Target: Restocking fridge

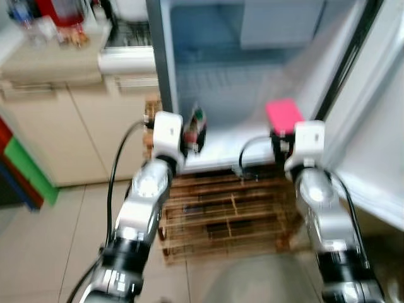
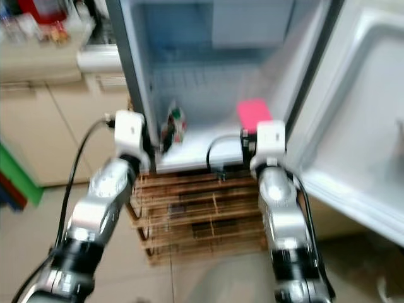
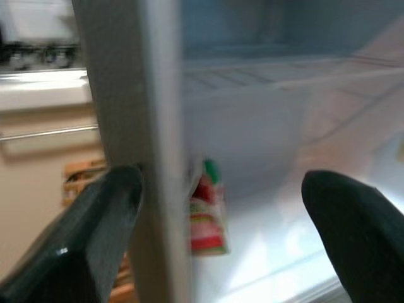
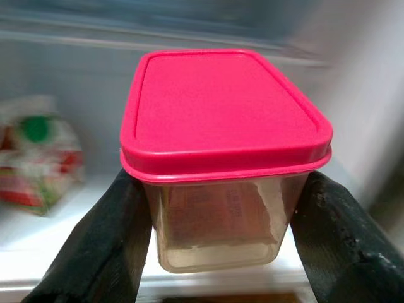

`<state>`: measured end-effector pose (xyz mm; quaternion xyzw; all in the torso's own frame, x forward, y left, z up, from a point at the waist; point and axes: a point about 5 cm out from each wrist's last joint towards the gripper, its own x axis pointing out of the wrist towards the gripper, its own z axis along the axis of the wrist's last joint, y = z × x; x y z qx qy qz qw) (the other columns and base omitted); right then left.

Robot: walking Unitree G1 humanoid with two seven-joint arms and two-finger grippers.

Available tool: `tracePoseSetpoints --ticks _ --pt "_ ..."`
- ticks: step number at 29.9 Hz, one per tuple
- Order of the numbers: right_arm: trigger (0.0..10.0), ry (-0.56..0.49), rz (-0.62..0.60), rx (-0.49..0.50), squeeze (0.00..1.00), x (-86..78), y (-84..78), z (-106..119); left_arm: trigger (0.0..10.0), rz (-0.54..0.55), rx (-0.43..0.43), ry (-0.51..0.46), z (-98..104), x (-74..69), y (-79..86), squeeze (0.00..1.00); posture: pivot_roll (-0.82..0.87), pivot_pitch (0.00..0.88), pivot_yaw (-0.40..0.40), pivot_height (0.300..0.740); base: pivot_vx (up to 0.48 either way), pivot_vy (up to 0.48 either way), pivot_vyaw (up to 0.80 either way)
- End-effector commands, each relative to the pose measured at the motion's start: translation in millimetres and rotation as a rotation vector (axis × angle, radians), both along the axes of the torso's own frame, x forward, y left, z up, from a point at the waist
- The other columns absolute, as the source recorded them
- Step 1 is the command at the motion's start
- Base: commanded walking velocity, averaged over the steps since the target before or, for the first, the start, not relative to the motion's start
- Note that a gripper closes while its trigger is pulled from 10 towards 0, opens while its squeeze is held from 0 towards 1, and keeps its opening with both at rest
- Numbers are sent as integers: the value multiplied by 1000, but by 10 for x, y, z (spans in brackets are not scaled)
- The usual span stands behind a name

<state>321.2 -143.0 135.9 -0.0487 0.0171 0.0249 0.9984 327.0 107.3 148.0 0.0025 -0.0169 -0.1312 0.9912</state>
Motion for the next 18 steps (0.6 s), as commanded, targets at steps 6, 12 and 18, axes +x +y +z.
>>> tracePoseSetpoints --ticks 6,12,18 --pt "10000 2 -22 -19 0 2 -93 10 10000 -28 -25 -34 90 0 -95 0 -50 0 11 740 0 0 0" --pt "10000 4 -18 -18 0 6 -76 9 10000 -58 -15 -69 138 -32 -134 0 -46 0 8 740 0 0 0" --pt "10000 10 -15 -21 0 7 -71 -4 10000 -167 -41 -52 130 -113 -238 0 -42 0 9 740 0 0 0"
